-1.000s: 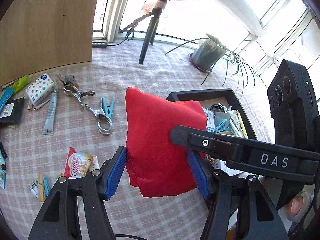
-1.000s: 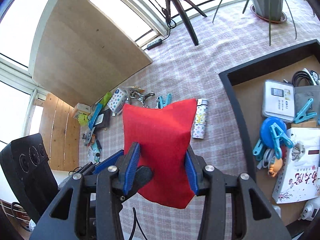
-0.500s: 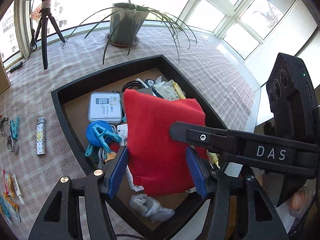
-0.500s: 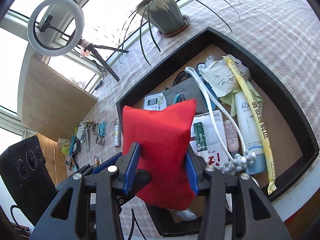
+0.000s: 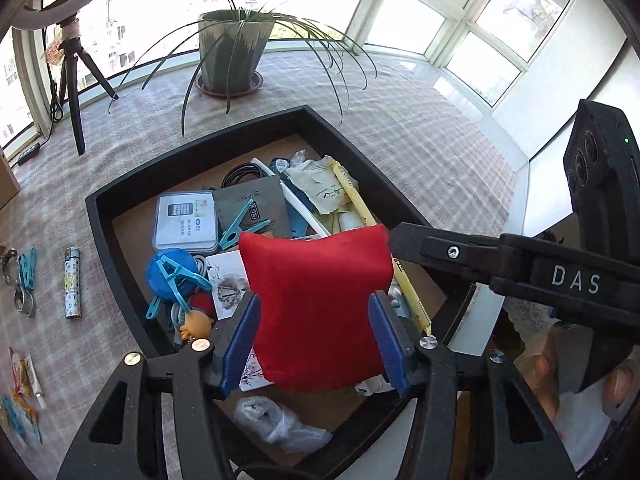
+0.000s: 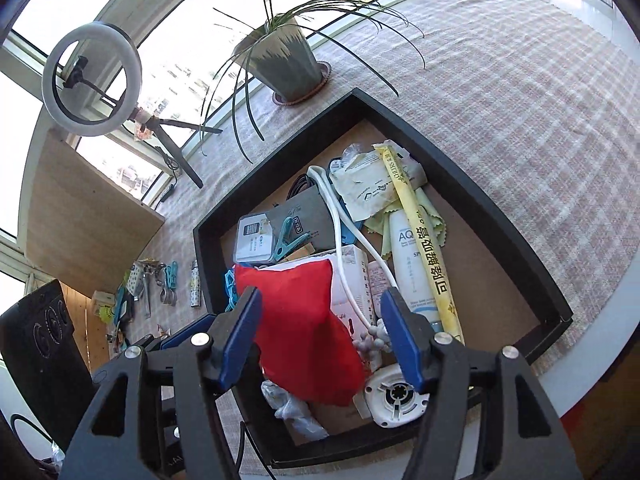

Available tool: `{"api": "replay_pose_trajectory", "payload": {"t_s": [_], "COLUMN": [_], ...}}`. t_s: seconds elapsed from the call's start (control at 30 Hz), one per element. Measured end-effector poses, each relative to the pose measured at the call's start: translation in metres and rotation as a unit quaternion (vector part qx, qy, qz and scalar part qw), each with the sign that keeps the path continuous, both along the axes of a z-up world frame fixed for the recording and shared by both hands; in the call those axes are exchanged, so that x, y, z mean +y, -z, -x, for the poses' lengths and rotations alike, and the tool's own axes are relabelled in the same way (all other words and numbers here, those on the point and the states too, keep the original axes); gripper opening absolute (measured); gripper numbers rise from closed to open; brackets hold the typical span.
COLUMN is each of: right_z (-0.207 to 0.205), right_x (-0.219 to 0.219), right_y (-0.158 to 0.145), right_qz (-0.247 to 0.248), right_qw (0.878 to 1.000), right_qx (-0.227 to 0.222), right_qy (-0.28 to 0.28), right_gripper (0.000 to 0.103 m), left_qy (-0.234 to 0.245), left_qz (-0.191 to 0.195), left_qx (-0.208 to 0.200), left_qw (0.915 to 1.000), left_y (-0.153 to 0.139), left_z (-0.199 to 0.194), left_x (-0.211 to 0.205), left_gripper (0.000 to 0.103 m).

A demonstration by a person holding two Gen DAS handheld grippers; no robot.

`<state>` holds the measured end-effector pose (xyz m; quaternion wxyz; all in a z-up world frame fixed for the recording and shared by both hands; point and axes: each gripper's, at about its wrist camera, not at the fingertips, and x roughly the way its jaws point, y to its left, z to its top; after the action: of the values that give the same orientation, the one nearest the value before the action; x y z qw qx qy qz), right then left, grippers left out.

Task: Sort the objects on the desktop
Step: 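Carry the red pouch to the black tray and release it, then grasp the white tube with the right tool while the left grasps the white USB cable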

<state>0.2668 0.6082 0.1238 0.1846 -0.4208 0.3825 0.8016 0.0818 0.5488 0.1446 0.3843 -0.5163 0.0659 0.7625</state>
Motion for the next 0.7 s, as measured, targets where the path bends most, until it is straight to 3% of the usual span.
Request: {"api": "replay_pose_trajectory", "payload": {"t_s": [0.2,0.37,0.5,0.7], "right_z": [0.025,0.067,0.104,0.154], "right_x": [-0.026,-0.072,-0.116,-0.183], "right_y": [-0.014,-0.012,-0.003,0.018], "right_qz": [-0.004,-0.003,-0.003,-0.003], "right_qw": [0.998,0.992,0.982,0.964], "right_qx": [0.021,0.020,0.014,-0.010], "right_qy": [-0.052,-0.126,-0.188,-0.266], "right_gripper": [0.061,0.061,0.061,0.060], "left_qy": [-0.068,-0.145,-0.217,-0.319], "left_qz": [0.009,0.033,0.051,0.074], "left_qx": [-0.007,-0.008,-0.015,-0.052], "left_qw": [0.9976,0.9888,0.9747,0.9433], "left_y": [0.000,0.007,0.022,0.053], "left_z": [0.020,0.039,0.048,0.052], "left_x": [-0.058,-0.132,-0.210,-0.322], "left_gripper": [0.053,0.053,0.053,0.053]}}
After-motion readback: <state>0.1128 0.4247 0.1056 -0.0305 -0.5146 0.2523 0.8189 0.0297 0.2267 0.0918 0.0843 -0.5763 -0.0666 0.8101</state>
